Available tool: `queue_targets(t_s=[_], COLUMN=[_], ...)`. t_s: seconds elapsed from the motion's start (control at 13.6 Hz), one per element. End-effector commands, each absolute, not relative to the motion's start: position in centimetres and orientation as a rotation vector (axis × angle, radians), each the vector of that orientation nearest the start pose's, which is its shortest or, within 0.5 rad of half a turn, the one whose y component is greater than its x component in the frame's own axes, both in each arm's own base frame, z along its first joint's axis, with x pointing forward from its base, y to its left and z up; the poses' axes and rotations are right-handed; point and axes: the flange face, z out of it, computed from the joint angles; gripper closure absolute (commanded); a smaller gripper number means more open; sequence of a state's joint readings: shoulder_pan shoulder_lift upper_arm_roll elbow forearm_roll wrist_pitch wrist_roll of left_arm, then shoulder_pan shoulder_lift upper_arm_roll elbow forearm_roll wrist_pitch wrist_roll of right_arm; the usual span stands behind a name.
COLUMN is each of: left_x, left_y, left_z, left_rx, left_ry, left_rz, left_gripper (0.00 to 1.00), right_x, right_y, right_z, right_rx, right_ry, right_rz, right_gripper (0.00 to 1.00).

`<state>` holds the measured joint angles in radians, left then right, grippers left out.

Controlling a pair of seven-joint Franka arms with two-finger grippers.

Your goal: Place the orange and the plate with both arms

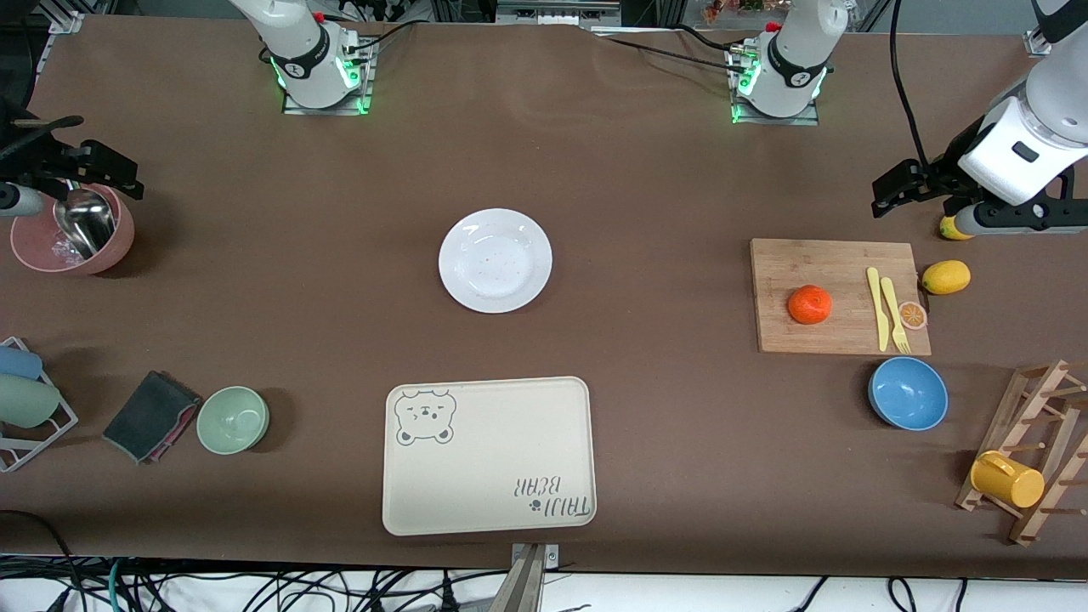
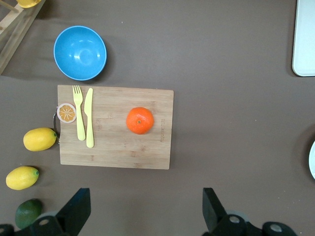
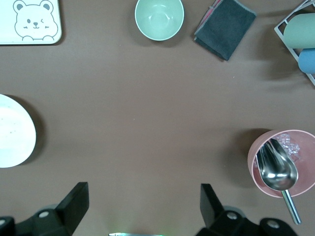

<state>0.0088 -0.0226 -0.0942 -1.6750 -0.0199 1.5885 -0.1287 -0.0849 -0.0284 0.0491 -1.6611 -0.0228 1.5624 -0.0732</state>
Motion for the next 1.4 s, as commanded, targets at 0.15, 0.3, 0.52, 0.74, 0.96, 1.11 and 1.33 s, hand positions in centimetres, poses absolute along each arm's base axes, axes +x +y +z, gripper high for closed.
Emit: queue_targets(t_s=[0.15, 0.3, 0.52, 0.74, 0.96, 1.11, 1.33], left_x=[54.53, 54.54, 54.50, 54.50, 54.50, 54.49, 54.49], left_y=[-4.80, -4.72, -4.80, -4.80, -4.72, -4.71, -4.71], left_z=[59.47, 59.47, 59.45, 59.45, 59.45, 59.44, 59.44], left_rx=[-3.177, -3.177, -3.177, -3.177, -3.177, -3.177, -3.177], left_ry=[-0.044, -0.046, -0.044, -0.044, -0.044, -0.043, -0.043], left_rz=[0.118, 0.118, 0.123, 0.123, 0.123, 0.125, 0.125], left_gripper=[0.00, 0.00, 0.00, 0.00, 0.00, 0.00, 0.00], right_x=[54.46, 54.52, 54.48, 54.62, 54.46, 54.51, 54.50], right_y=[-1.98, -2.10, -2.18, -2.41, -2.34, -2.35, -2.36], right_z=[60.25, 60.12, 59.90, 59.83, 59.78, 59.71, 59.64], right_rx=[-3.144, -3.147, -3.147, -3.152, -3.155, -3.155, -3.157], right_ry=[-0.070, -0.068, -0.065, -0.061, -0.061, -0.056, -0.057], right_rz=[0.097, 0.098, 0.107, 0.096, 0.101, 0.101, 0.103], right_gripper=[0.00, 0.00, 0.00, 0.00, 0.00, 0.00, 0.00])
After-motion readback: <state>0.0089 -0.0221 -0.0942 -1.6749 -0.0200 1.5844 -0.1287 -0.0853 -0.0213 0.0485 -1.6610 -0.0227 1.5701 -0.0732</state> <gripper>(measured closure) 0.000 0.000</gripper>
